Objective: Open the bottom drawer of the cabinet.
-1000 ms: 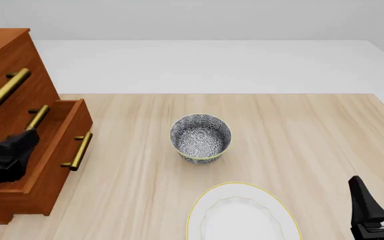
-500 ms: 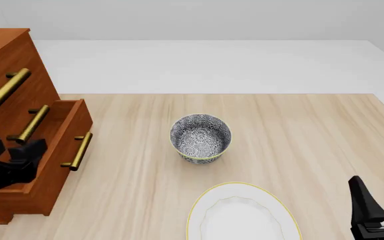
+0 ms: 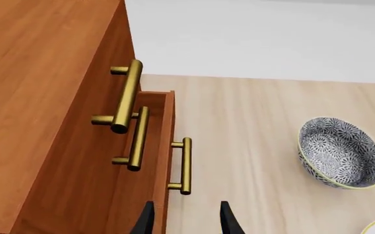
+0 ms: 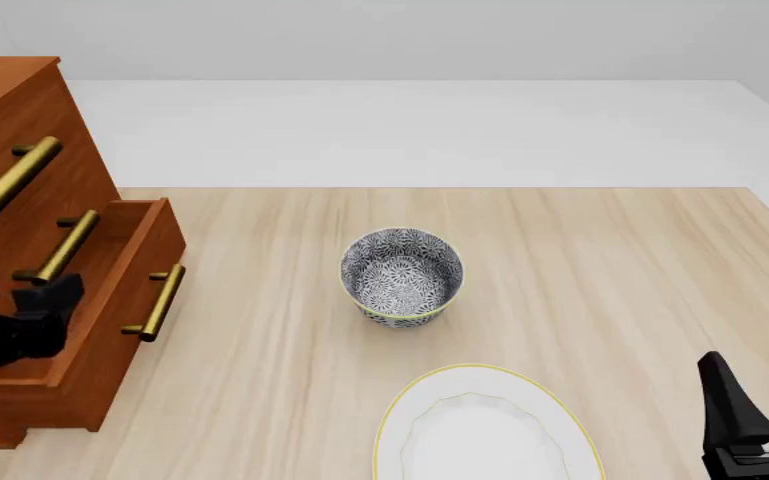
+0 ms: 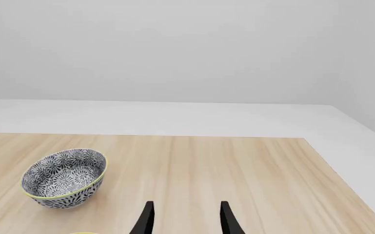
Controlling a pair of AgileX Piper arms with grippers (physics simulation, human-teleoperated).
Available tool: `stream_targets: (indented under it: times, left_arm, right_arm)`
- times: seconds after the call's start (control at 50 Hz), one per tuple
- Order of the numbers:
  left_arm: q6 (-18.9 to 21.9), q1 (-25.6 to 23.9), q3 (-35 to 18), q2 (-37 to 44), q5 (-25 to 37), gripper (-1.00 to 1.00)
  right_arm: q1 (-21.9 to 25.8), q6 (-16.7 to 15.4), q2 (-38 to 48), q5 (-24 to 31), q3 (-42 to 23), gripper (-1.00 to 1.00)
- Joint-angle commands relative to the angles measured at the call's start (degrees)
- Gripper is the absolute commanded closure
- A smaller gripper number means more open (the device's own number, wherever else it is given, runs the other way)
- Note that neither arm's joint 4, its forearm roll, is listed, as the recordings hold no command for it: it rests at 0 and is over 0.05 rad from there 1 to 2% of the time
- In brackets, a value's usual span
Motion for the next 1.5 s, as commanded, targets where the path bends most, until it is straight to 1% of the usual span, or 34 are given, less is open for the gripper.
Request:
stream_targets:
  times: [0.02,0.42,0.66,1.22,1.26,1.36,1.46,1.5]
  left_arm:
    - [1.13,1.43,0.44,1.42,-1.28,-1.0]
    - [2.59,3.9,1.07,4.87,-3.5,-1.0]
    - [3.56,5.51,0.4,6.77,-4.08,-1.0]
    - [3.37,6.91,-0.23,11.44,-6.23,-1.0]
    - [3.94,6.33,-0.23,11.43,-6.13,-1.0]
    - [2.95,7.29,-0.52,12.96,-6.78,-1.0]
    - [2.54,6.8,-0.23,13.89,-7.42,-1.0]
    - [2.96,6.8,-0.11,14.1,-7.75,-1.0]
  right_arm:
    - [-0.03,0.0,-0.01,0.0,0.0,-1.0]
    - [0.0,-0.01,0.0,0.0,0.0,-1.0]
    - [-0.02,0.01,0.0,0.0,0.0,-1.0]
    - [0.0,0.01,0.0,0.0,0.0,-1.0]
    - [0.0,0.02,0.0,0.0,0.0,-1.0]
    - [0.02,0.01,0.01,0.0,0.0,-1.0]
    - [-0.01,0.0,0.0,0.0,0.0,-1.0]
    - [0.01,0.01,0.01,0.0,0.0,-1.0]
